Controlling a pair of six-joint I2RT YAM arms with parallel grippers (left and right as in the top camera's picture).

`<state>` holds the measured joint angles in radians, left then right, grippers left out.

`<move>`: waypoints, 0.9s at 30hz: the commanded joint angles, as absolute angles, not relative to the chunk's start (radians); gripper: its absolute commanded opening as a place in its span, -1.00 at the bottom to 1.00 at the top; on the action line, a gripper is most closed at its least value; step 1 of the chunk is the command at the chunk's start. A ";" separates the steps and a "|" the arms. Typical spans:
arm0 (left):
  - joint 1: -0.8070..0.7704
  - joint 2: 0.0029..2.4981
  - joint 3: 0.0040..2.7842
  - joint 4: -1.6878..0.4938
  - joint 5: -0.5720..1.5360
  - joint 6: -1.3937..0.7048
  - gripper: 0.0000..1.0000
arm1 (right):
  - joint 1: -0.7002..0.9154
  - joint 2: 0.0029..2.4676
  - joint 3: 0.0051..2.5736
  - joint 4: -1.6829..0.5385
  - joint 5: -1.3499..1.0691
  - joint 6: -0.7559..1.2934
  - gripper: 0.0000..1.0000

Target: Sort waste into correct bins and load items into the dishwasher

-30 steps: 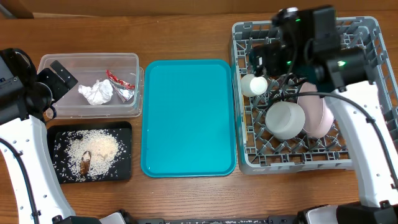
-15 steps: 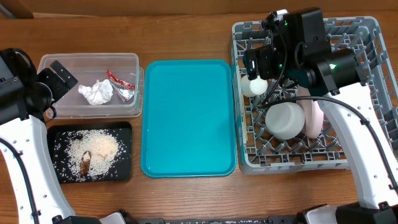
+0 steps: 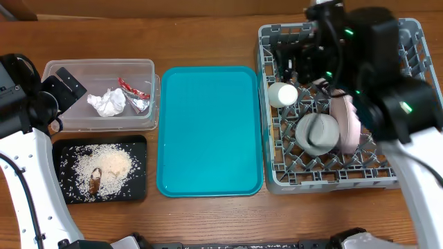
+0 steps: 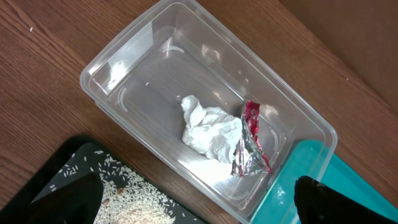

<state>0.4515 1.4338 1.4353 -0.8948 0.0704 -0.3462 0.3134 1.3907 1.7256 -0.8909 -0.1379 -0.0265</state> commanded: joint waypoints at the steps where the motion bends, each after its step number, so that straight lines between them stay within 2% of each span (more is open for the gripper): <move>1: 0.445 1.440 1.444 -0.893 0.070 -0.363 1.00 | 0.319 1.234 1.737 -0.871 -0.166 -0.030 1.00; 11: 0.445 1.440 1.444 -0.893 0.070 -0.363 1.00 | 0.312 0.850 1.534 -0.820 -0.147 -0.030 1.00; 22: 0.445 1.440 1.444 -0.894 0.070 -0.363 1.00 | 0.240 0.253 0.897 -0.450 -0.148 -0.020 1.00; 27: 0.445 1.440 1.444 -0.893 0.070 -0.363 1.00 | 0.151 0.029 0.561 -0.218 -0.147 0.089 1.00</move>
<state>0.4515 1.4353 1.4353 -0.8955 0.0704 -0.3462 0.1875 0.1081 0.7021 -0.3058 -0.1520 0.0113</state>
